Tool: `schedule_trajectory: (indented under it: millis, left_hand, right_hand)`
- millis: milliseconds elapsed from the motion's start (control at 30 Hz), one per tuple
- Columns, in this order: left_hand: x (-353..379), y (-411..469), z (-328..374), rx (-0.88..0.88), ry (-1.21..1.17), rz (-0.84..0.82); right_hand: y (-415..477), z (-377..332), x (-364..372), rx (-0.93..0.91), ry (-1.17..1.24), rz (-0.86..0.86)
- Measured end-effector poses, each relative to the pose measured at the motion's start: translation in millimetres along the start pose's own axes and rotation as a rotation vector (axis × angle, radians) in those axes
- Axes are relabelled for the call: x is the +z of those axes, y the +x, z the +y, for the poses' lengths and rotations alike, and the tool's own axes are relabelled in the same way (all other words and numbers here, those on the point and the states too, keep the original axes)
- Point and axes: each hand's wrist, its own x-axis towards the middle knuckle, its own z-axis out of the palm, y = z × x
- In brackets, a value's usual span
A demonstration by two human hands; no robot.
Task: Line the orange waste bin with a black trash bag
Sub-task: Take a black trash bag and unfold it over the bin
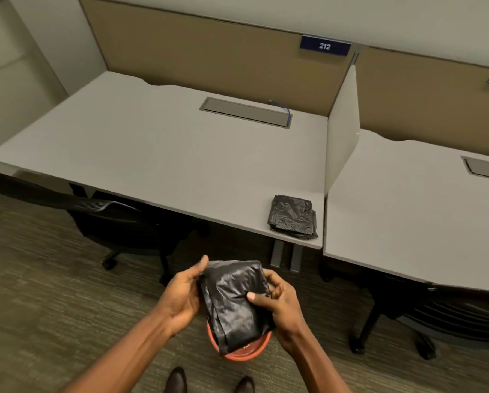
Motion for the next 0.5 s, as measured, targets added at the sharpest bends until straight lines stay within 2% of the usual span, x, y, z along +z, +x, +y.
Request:
schedule_trajectory:
  millis: [100,200,500]
  left_hand:
    - [-11.6,-14.2,6.4,0.132,-0.002,0.136]
    - [-24.8,-27.5,11.8,0.249,0.097,0.17]
    - [-48.5,-67.3,22.9,0.448,0.44,0.185]
  right_hand:
    - [-20.1,10.1,16.0,0.017,-0.038,-0.083]
    - [-30.2,15.3,34.0,0.002,-0.119,-0.11]
    - [-21.6,-11.4,96.6,-0.154,-0.158,0.152]
